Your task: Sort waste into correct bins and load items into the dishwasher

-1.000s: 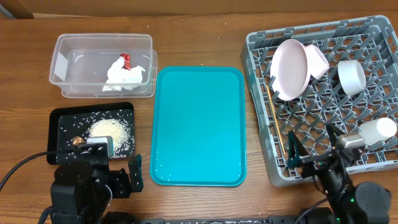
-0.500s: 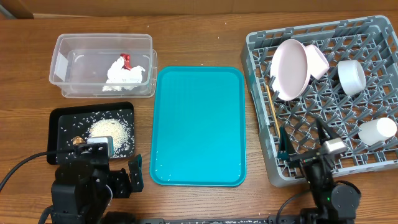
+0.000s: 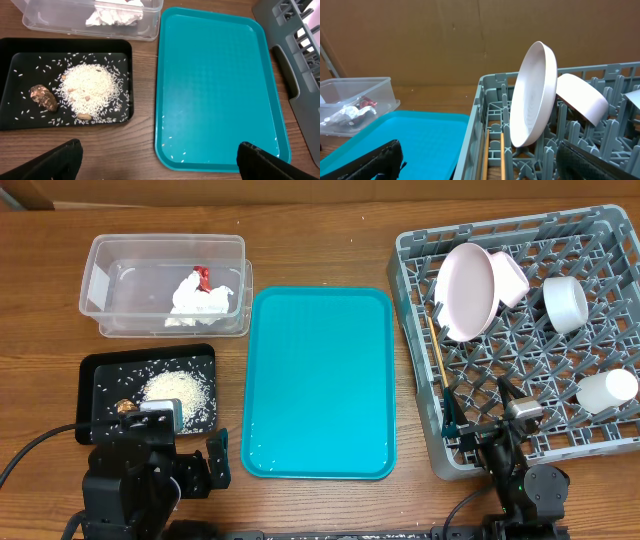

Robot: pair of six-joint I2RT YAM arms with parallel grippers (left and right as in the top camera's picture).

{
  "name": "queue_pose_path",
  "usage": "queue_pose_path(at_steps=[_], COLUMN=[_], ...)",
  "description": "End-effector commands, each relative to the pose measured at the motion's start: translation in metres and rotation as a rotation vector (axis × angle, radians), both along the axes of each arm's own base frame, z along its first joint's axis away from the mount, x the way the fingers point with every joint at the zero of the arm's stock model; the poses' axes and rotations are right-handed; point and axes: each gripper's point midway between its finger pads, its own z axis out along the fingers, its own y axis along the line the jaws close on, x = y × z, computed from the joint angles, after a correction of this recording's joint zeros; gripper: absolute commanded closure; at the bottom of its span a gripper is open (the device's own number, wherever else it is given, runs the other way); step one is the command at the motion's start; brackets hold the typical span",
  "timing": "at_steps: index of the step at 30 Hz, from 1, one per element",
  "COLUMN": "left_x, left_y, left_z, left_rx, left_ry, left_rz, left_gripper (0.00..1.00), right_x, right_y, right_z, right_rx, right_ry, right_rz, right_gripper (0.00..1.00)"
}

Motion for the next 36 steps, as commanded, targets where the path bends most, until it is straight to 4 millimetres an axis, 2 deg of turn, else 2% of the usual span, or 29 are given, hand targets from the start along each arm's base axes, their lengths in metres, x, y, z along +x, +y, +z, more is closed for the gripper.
queue_pose_path(at_steps=[1, 27, 32, 36], left_x=[0.000, 0.000, 0.000, 0.021], left_y=[0.002, 0.002, 0.006, 0.010], left_z=[-0.001, -0.001, -0.015, -0.031], left_rx=[-0.011, -0.011, 0.009, 0.030], left_ry=[0.000, 0.000, 0.028, -0.051], left_rz=[0.023, 0.023, 0.040, 0.063], left_gripper=[0.00, 0.00, 0.00, 0.00], right_x=[0.000, 0.000, 0.000, 0.000], right_y=[0.000, 0.000, 0.000, 0.000], right_z=[-0.001, -0.001, -0.001, -0.001], right_rx=[0.000, 0.000, 0.000, 0.000], right_ry=[-0.004, -0.005, -0.005, -0.005], right_rz=[-0.003, -0.003, -0.003, -0.003], right_gripper=[0.00, 0.00, 0.00, 0.00])
